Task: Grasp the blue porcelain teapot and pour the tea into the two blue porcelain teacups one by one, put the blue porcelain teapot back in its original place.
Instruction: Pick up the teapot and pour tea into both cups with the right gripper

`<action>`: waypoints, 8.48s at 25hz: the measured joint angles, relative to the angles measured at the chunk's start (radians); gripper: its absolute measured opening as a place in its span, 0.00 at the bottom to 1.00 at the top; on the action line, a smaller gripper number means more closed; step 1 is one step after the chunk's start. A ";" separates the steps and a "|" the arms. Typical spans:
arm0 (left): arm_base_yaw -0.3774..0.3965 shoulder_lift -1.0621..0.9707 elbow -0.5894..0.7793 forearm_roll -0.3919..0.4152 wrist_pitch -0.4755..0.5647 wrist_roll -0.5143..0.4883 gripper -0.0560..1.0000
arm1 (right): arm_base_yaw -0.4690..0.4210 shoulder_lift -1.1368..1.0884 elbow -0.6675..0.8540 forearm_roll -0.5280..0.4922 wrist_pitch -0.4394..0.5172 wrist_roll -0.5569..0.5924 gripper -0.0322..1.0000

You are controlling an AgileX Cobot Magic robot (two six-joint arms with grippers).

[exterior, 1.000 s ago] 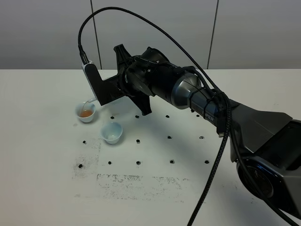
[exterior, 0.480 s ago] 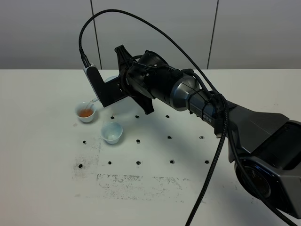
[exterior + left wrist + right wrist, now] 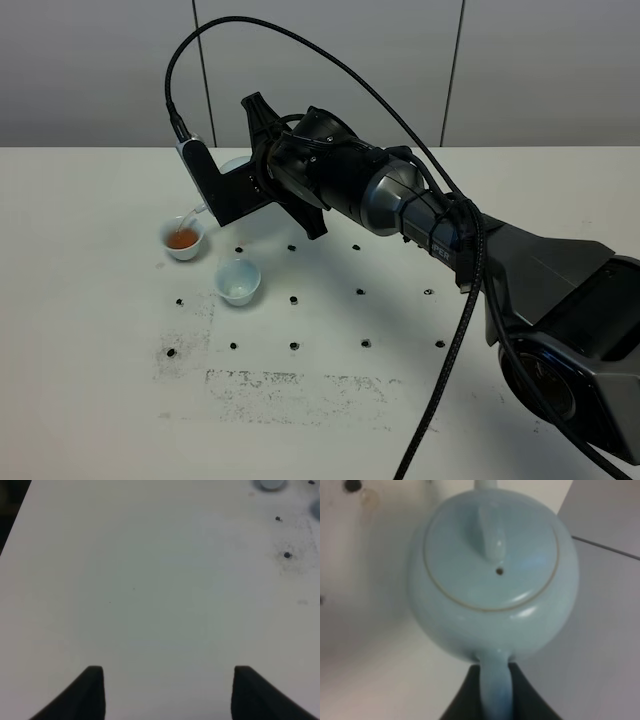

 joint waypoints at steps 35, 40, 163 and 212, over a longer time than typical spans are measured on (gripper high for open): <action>0.000 0.000 0.000 0.000 0.000 0.000 0.54 | -0.082 -0.031 0.000 0.575 0.106 -0.008 0.06; 0.000 0.000 0.000 0.000 0.000 0.000 0.54 | -0.081 -0.053 0.000 0.621 0.130 0.057 0.06; 0.000 0.000 0.000 0.000 -0.001 0.000 0.54 | -0.056 -0.386 0.649 0.299 -0.151 -0.081 0.06; 0.000 0.000 0.000 0.000 -0.001 0.000 0.54 | -0.020 -0.364 0.649 -0.132 -0.256 -0.021 0.06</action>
